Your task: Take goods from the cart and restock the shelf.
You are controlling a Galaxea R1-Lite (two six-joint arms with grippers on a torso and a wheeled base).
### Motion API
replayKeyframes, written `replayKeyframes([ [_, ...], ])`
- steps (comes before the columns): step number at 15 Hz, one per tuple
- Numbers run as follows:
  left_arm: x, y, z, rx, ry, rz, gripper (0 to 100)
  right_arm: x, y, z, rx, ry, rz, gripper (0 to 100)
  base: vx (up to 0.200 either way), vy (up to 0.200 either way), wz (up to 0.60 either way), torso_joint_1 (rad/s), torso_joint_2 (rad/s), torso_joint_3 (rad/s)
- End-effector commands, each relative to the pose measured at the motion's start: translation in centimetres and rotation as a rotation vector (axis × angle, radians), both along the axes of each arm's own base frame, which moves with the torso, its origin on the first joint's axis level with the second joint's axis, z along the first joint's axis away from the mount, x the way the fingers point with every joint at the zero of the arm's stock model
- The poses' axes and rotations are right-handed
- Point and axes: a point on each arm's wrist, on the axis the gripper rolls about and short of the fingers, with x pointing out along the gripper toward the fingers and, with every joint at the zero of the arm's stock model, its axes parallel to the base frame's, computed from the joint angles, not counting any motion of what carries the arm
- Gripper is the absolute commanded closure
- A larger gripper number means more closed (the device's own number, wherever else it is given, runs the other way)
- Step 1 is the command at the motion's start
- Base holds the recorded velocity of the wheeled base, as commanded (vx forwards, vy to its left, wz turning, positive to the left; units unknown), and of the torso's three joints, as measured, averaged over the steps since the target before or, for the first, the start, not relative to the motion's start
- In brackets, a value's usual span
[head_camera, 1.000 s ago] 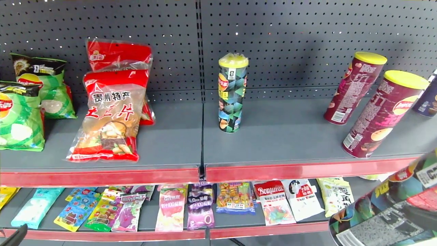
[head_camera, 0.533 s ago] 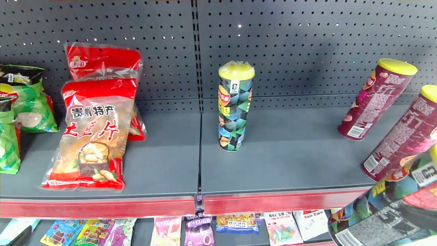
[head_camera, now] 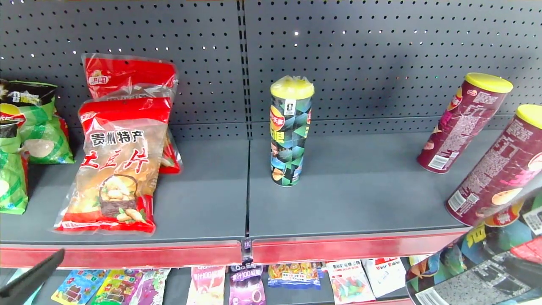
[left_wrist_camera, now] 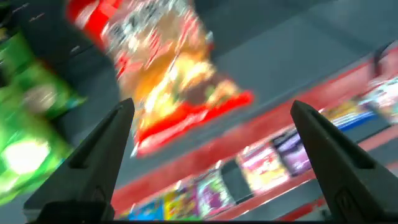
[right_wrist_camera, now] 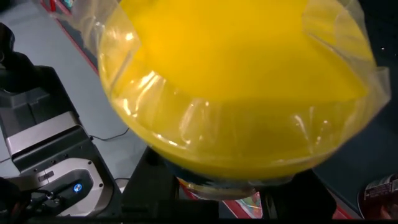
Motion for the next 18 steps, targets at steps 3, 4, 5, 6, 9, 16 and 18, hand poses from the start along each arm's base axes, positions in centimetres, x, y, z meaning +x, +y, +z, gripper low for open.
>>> replayKeyframes([
  [3,8.7,-3.3,4.2,-0.043,0.080,-0.156,0,0.0,0.0,-0.2,-0.001,0.006,-0.004,100,0.000,0.000,0.00,0.000,0.00,0.000],
  [4,11.4,-5.8,4.7,-0.086,0.144,-0.365,0,-0.1,-0.1,-0.3,0.001,0.006,-0.007,100,0.000,0.000,0.00,0.000,0.00,0.000],
  [5,13.3,-7.0,5.3,-0.104,0.161,-0.461,0,-0.1,-0.1,-0.3,0.001,0.006,-0.007,100,0.000,0.000,0.00,0.000,0.00,0.000],
  [6,15.1,-8.1,5.6,-0.112,0.181,-0.528,0,-0.1,-0.1,-0.2,0.004,0.003,-0.007,100,0.000,0.000,0.00,0.000,0.00,0.000],
  [9,20.3,-10.6,5.6,-0.110,0.205,-0.576,0,-0.1,-0.1,-0.1,0.004,-0.003,-0.010,100,0.000,0.000,0.00,0.000,0.00,0.000],
  [16,23.9,-13.1,5.0,-0.120,0.224,-0.669,0,-0.5,-0.3,-0.1,0.010,-0.010,-0.017,100,0.000,0.000,0.00,0.000,0.00,0.000],
  [18,24.5,-14.0,4.8,-0.118,0.227,-0.685,0,-0.4,-0.3,-0.1,0.010,-0.012,-0.017,100,0.000,0.000,0.00,0.000,0.00,0.000],
])
